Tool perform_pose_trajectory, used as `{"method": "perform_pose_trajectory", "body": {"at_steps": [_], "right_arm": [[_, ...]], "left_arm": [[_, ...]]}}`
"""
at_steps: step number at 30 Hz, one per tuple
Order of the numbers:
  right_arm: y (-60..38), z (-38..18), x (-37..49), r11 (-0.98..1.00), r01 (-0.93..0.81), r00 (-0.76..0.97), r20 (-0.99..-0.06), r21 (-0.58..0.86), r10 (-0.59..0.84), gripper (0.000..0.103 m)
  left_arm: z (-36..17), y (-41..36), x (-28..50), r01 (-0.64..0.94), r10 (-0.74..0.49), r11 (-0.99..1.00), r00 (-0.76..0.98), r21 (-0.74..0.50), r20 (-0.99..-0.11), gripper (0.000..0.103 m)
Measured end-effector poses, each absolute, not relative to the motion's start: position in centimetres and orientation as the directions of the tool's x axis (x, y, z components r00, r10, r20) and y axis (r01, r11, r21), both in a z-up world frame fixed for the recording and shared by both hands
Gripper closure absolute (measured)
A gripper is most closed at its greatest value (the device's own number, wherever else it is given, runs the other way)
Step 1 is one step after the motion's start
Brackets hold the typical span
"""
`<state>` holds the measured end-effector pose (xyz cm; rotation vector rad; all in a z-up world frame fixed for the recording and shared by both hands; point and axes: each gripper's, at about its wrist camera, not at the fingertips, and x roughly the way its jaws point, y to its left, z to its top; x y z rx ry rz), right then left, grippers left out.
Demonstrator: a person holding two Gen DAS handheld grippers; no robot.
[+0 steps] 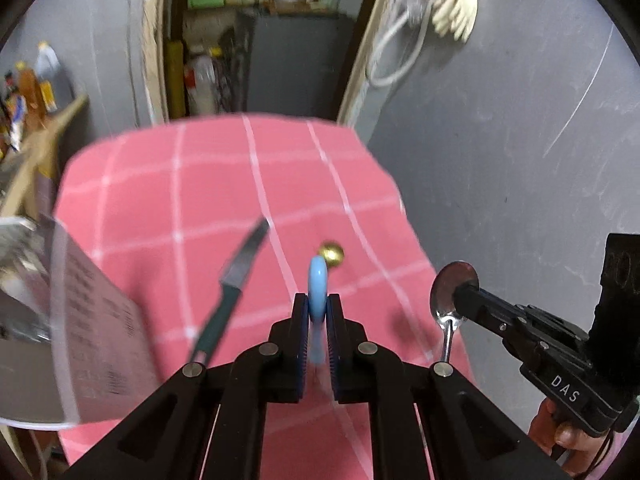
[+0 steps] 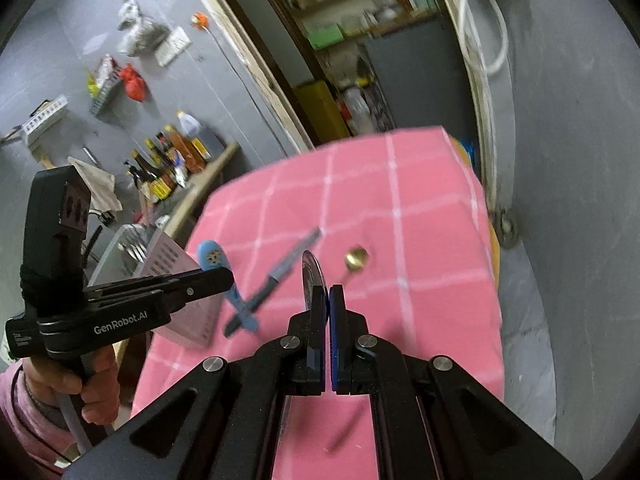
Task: Organize utensils
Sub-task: 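Lift the blue spoon with the left tool while the right tool carries the silver spoon toward the caddy, then lower the blue spoon into the caddy and open the left tool while the right tool releases the silver spoon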
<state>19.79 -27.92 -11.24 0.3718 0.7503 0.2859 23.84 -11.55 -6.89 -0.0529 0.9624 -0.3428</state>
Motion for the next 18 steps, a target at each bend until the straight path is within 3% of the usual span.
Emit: {"method": "perform_pose_trajectory", "body": {"at_steps": [18], "right_arm": [[-19.7, 0.1, 22.1, 0.886, -0.291, 0.798, -0.419, 0.361, 0.433, 0.101]], "left_arm": [[3.5, -0.9, 21.7, 0.170, -0.241, 0.970, 0.736, -0.172, -0.633, 0.095]]}}
